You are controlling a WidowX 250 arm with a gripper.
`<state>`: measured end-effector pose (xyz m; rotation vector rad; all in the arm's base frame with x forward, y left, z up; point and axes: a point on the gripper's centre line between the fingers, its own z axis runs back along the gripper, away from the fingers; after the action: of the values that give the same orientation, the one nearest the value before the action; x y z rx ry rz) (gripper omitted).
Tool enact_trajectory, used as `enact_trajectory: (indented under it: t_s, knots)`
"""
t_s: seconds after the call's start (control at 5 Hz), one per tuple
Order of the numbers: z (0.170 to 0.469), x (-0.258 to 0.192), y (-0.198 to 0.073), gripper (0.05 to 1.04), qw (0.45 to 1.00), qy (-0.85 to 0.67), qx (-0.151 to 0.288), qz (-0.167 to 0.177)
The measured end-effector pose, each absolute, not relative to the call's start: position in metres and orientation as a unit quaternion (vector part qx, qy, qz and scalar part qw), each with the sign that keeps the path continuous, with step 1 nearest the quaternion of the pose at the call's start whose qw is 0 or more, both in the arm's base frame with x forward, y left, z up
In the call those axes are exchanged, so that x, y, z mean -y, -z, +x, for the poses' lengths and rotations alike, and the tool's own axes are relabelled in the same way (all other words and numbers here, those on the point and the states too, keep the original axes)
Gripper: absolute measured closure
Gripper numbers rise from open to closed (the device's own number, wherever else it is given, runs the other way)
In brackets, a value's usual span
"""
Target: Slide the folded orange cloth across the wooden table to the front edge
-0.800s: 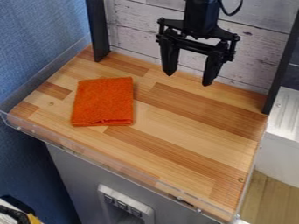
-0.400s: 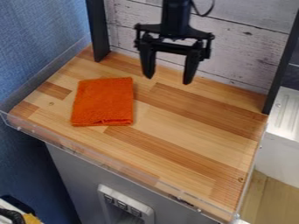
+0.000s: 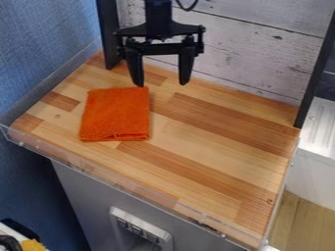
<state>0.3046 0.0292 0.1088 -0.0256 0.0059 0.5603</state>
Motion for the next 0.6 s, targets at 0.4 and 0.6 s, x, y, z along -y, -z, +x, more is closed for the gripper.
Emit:
enact_trajectory:
  t_s: [0.4, 0.6]
  knots:
    - [0.296, -0.062, -0.1, 0.084, 0.918, -0.395, 0.016, -0.011]
    - [0.295, -0.079, -0.1, 0.084, 0.901, -0.432, 0.025, -0.006]
